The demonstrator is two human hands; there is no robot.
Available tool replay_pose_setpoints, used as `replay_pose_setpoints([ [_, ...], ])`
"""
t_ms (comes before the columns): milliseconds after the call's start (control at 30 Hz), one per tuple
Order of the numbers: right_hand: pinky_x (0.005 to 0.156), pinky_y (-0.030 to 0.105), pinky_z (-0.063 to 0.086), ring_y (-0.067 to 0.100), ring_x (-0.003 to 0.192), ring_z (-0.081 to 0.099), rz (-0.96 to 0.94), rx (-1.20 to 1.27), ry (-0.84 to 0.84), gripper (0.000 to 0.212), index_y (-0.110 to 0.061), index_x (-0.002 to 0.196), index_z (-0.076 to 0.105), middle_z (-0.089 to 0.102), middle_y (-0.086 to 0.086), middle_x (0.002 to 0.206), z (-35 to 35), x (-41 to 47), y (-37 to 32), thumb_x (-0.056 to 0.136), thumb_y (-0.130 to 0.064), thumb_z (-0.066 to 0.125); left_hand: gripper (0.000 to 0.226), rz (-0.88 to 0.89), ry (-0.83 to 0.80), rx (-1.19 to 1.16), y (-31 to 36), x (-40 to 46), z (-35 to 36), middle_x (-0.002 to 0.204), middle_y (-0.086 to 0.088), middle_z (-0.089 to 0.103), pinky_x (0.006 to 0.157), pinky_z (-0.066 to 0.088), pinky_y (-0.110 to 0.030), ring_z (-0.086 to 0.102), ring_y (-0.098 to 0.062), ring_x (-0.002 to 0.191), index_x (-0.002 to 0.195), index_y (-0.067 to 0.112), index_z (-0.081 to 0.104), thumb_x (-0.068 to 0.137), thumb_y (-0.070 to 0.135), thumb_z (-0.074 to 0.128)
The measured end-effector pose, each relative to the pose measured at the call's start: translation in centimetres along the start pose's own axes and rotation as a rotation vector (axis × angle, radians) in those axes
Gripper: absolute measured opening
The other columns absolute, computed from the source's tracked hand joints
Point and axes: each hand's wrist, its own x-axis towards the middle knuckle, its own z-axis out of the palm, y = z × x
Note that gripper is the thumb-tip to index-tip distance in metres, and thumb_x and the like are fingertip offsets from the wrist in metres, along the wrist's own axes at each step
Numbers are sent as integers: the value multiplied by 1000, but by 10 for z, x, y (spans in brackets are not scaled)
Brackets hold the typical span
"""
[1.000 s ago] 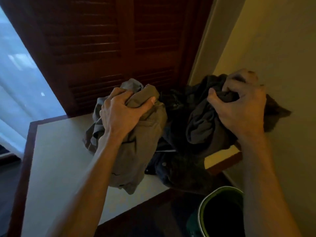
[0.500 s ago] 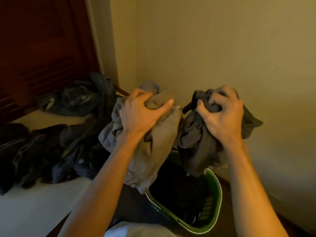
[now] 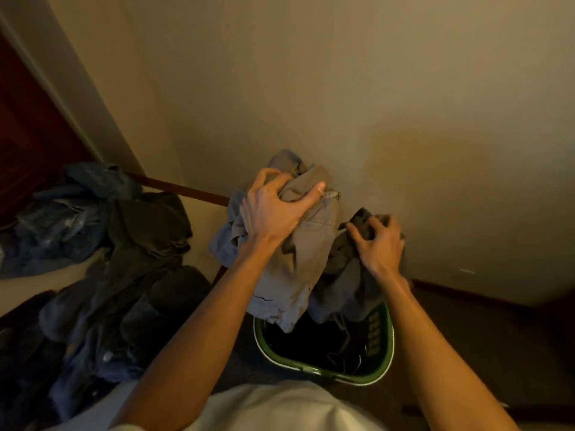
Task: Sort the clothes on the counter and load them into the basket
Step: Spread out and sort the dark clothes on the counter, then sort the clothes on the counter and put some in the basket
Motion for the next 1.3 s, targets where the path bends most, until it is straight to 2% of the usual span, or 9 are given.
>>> replay_pose_setpoints([
  [100,104,61,34,41,130,37,157,-38,-170,45,-20,112,62,42,15,133,20,-16,36,92,-60,55,47,36,27,-49,10,8,7,106,5,63,66,55,-35,64,-15,81,76,29,69,76,76,69],
  [300,101,56,47,33,127,45,291,163,-84,37,-17,116,59,41,11,133,19,-35,69,97,-48,56,45,113,110,-145,22,8,36,105,3,65,61,48,-23,58,-2,79,77,23,71,77,68,75],
  [467,93,52,54,31,113,56,329,178,-21,37,-12,120,57,42,10,130,9,-36,84,99,-41,57,52,119,106,-191,12,-16,69,121,-1,62,71,56,-32,64,-15,99,91,20,73,81,71,69],
  [567,91,53,55,30,105,60,332,206,-35,26,-14,108,59,42,6,121,8,-36,93,99,-38,58,58,-6,-201,-60,-18,-51,92,149,0,43,93,53,-44,48,-28,131,120,32,66,87,77,53],
  [667,91,49,53,32,101,60,316,222,-93,21,-14,100,60,43,6,114,12,-39,98,98,-35,59,63,-214,-776,124,-70,-94,107,170,4,8,121,11,-65,7,-36,155,150,52,33,93,79,33],
  [733,85,38,47,32,96,59,288,215,-138,19,-11,99,60,44,8,110,18,-42,95,98,-30,60,65,-351,-905,132,-95,-118,104,172,4,1,121,-4,-68,-5,-36,156,154,57,18,94,79,27],
  [900,76,29,42,25,84,60,203,232,-335,15,-9,99,62,61,15,104,51,-49,66,99,-23,59,65,-474,-804,147,-106,-134,61,171,4,11,124,3,-59,5,-32,157,155,53,22,95,77,27],
  [1133,71,31,44,19,77,61,-135,272,-655,10,-11,96,59,65,5,84,124,-76,-67,97,-20,62,57,-596,-340,166,-152,-143,-48,165,1,29,122,23,-57,19,-29,153,148,49,36,96,73,36],
  [1300,67,29,46,19,81,64,-327,296,-878,18,-20,100,54,64,3,88,180,-109,-169,94,-32,67,67,-673,-163,418,-203,-156,-137,169,-1,16,125,-5,-52,0,-28,156,151,47,33,92,76,43],
])
